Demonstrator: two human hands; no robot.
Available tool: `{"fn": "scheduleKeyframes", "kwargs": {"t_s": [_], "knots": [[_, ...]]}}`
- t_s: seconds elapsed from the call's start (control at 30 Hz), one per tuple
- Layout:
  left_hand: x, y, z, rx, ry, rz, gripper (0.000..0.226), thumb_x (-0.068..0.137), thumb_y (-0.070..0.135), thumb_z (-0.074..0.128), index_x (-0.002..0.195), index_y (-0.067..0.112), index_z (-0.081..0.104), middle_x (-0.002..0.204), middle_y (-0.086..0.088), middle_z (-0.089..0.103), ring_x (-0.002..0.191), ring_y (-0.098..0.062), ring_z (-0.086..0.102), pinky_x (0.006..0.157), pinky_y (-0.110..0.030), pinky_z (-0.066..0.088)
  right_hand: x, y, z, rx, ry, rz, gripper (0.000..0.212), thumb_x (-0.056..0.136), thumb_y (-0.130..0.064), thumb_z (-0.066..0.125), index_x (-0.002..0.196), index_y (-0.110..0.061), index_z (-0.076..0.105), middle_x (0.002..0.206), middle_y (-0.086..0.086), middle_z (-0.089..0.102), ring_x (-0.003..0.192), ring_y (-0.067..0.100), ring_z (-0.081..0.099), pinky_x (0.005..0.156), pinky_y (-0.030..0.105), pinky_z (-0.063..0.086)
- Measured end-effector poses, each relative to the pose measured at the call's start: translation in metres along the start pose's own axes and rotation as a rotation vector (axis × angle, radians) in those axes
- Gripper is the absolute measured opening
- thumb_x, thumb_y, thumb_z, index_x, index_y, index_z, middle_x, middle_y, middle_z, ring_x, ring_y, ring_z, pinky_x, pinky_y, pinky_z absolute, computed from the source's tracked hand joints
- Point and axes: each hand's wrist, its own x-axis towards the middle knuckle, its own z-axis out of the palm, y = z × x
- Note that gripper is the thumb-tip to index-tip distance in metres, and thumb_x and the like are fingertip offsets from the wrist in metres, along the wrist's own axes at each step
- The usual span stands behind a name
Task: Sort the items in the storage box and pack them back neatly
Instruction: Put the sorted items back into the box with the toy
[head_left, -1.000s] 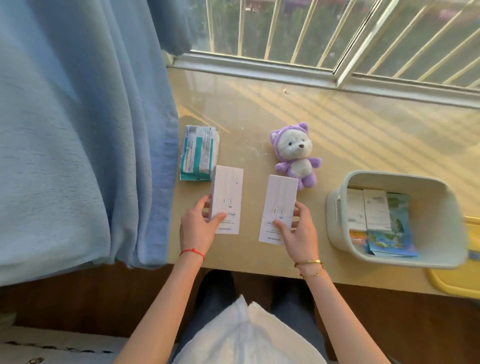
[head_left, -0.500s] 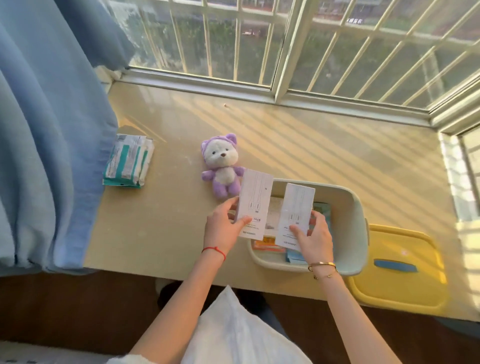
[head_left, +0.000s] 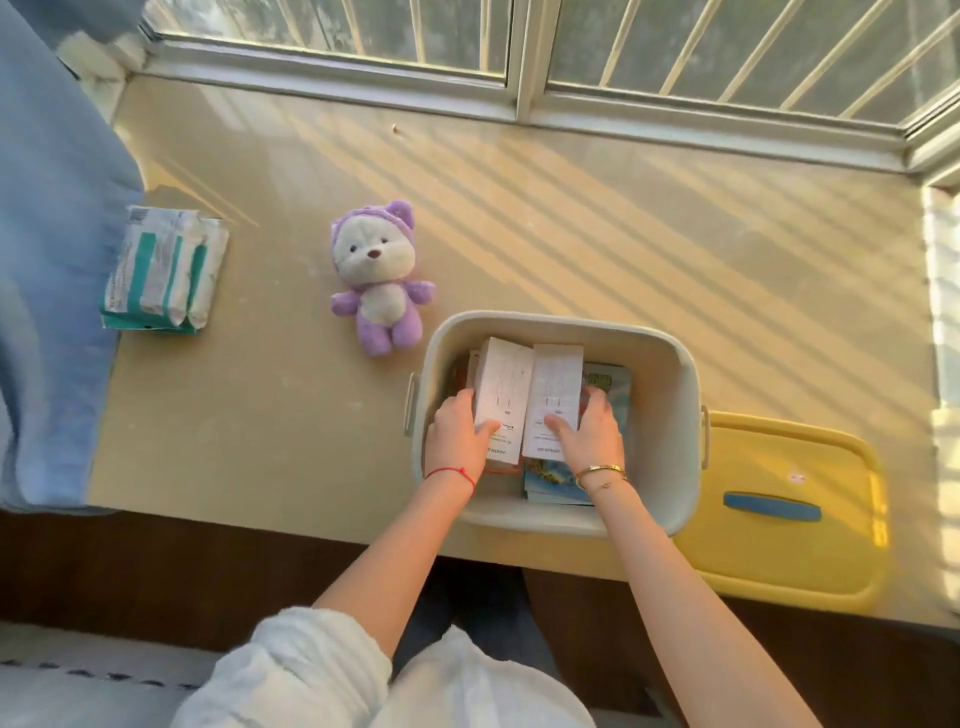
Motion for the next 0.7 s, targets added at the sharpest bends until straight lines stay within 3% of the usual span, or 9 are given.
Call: {"fn": "scheduleKeyframes", "kwargs": {"t_s": [0.17,0.33,0.5,0.7], "knots": [[0.014,-0.003,0.008,0.003,0.006,-0.038,0.051,0.084,0.019,0.067,0.131,0.012,0.049,0.121,-0.013,0.06,0.109,-0.031,0.058,0.095,-0.039,0.046,0.011,0.005,0.011,-0.028,-0.048,-0.018,0.059,0.086,-0.034,0.065,0.133,-0.011,0.036,0.132,0.012,0.046,0.113,0.031,0.053,0.086,0.041,0.047],[0.013,0.001,0.004,0.083,0.02,-0.021,0.048,0.085,0.02,0.065,0.129,0.013,0.048,0.119,-0.011,0.061,0.108,-0.029,0.059,0.092,-0.038,0.047,0.01,0.004,0.009,-0.197,-0.03,-0.087,0.061,0.087,-0.037,0.062,0.133,-0.004,0.039,0.13,0.017,0.043,0.122,0.033,0.041,0.102,0.04,0.037],[0.001,0.014,-0.025,0.11,0.08,0.126,0.051,0.088,0.022,0.061,0.136,0.014,0.045,0.128,-0.006,0.054,0.115,-0.024,0.053,0.095,-0.036,0.044,-0.006,-0.009,-0.011,-0.244,0.094,-0.228,0.058,0.089,-0.036,0.06,0.135,-0.004,0.042,0.128,0.015,0.048,0.118,0.031,0.043,0.101,0.039,0.038],[-0.034,0.016,-0.098,0.12,0.294,0.308,0.033,0.086,0.022,0.063,0.118,0.016,0.061,0.113,-0.003,0.062,0.105,-0.022,0.056,0.085,-0.035,0.046,-0.046,-0.043,-0.049,-0.273,0.252,-0.504,0.042,0.087,-0.026,0.063,0.123,-0.007,0.055,0.115,0.009,0.057,0.111,0.025,0.047,0.101,0.037,0.041]]}}
